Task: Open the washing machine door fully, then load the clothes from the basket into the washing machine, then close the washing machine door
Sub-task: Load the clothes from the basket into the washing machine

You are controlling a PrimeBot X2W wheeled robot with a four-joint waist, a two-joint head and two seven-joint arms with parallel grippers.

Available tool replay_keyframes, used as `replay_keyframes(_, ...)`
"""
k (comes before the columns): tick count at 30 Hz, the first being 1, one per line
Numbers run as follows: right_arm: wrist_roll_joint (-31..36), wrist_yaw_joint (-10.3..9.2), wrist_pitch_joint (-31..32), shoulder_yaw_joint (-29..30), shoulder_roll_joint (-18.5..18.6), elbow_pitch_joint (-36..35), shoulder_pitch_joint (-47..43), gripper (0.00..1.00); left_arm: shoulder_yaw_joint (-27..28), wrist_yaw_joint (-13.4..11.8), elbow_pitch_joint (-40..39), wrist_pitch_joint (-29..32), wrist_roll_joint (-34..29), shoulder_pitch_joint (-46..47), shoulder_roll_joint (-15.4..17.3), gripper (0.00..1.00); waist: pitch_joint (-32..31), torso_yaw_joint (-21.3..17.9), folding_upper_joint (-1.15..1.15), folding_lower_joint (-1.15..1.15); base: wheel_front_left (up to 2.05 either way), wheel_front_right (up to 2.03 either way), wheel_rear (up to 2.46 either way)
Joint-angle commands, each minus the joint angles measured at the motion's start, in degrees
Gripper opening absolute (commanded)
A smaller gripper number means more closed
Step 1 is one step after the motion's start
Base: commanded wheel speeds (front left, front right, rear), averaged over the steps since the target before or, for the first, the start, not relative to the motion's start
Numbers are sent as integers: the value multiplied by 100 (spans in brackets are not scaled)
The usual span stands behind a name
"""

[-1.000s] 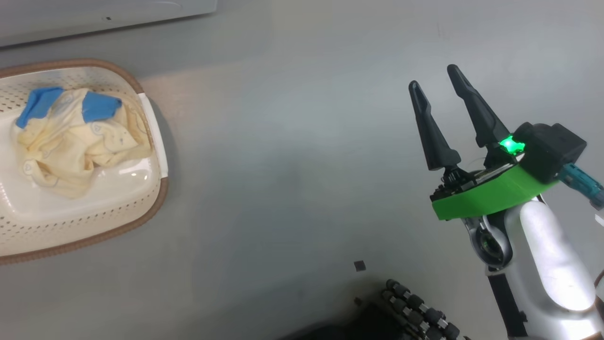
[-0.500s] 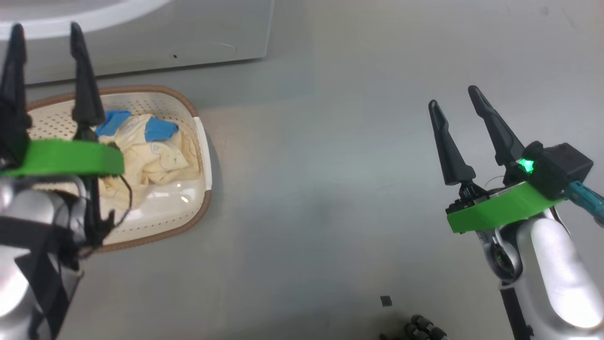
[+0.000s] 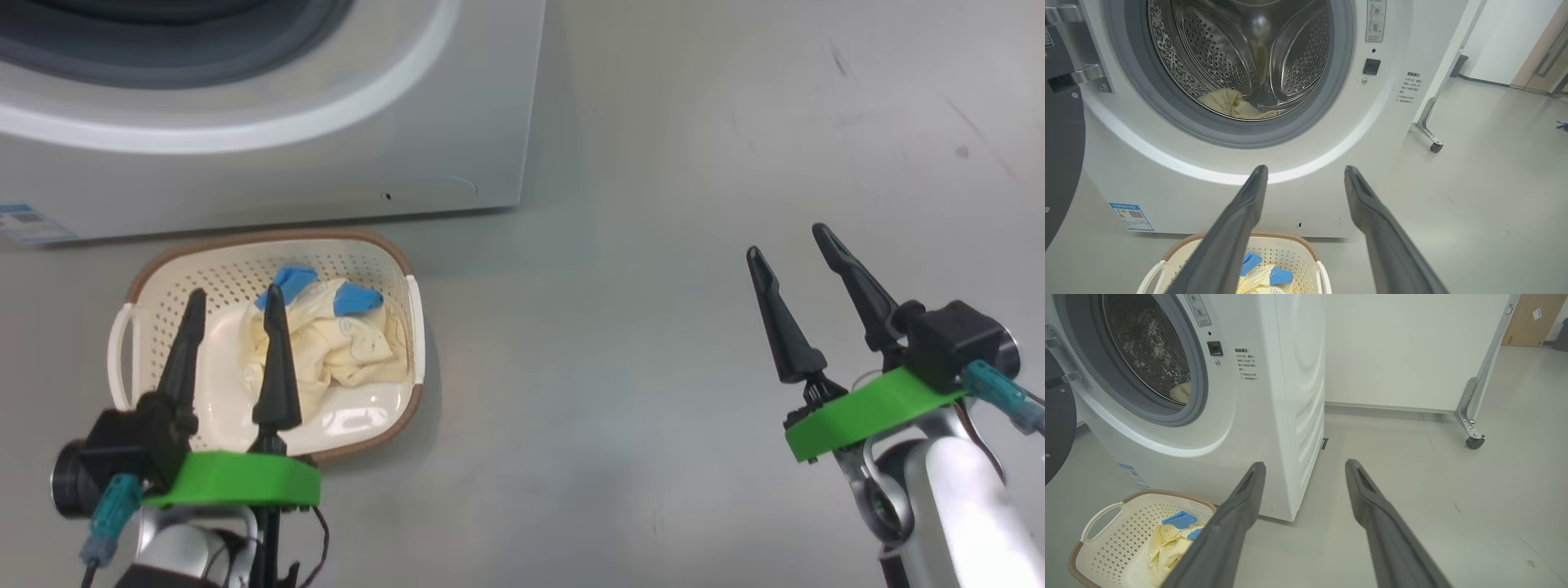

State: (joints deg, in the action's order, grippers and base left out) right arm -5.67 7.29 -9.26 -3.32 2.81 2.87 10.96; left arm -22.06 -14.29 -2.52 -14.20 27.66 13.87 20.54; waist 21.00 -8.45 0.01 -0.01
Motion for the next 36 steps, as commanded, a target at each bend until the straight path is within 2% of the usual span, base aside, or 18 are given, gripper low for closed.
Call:
replay_keyframes(1,39,20,58,-51,70,-239,-124,100,217,-1409,-142,-76,-54,-71,61,100,-393,107,-1,1,0,0,0)
replay_keyframes(9,147,20,377,94,58,-572,-652,100,185,-1256,-111,-79,-150,-730,-173,100,-973,199,-1,1,0,0,0)
replay_keyframes(16,195,20,578,167,42,-825,-1014,100,135,-1201,-61,-79,-208,-1093,-250,100,-1340,281,-1,1,0,0,0)
replay_keyframes(21,216,20,736,193,22,-1027,-1320,100,110,-1227,-55,-79,-231,-1279,-263,100,-1630,342,-1,1,0,0,0)
replay_keyframes(36,154,20,860,164,8,-1217,-1539,100,97,-1353,-152,-15,-222,-1439,-213,100,-1818,412,-1,1,0,0,0)
